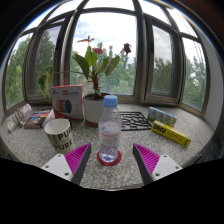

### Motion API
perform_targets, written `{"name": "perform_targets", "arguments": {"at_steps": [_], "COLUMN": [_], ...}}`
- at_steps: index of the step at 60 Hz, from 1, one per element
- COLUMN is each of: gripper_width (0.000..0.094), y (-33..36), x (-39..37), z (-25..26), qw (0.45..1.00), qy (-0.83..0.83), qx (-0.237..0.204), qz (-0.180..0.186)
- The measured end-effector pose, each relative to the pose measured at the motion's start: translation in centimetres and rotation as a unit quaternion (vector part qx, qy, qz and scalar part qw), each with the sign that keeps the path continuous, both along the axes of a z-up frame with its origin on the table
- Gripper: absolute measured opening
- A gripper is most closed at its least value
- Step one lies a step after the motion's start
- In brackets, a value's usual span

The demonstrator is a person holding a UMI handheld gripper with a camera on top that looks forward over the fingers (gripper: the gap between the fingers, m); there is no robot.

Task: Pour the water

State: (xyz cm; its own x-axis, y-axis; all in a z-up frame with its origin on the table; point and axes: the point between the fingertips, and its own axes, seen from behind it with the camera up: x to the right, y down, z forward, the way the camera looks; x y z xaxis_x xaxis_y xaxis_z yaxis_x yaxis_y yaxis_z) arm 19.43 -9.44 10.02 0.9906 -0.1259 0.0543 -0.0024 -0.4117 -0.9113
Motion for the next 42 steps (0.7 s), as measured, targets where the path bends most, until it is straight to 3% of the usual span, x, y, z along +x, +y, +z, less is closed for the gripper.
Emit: {"name": "perform_targets", "arguments": {"at_steps": [19,42], "gripper_width": [0.0856,0.0855], "y": [-11.3,-13.7], "x": [-3.8,-4.4], "z": [4.3,5.4], "qw": [1.0,0.999], "qy": [0.004,-0.015], "qx": [-0.007,0.002], "qz": [-0.026,-0.03]}}
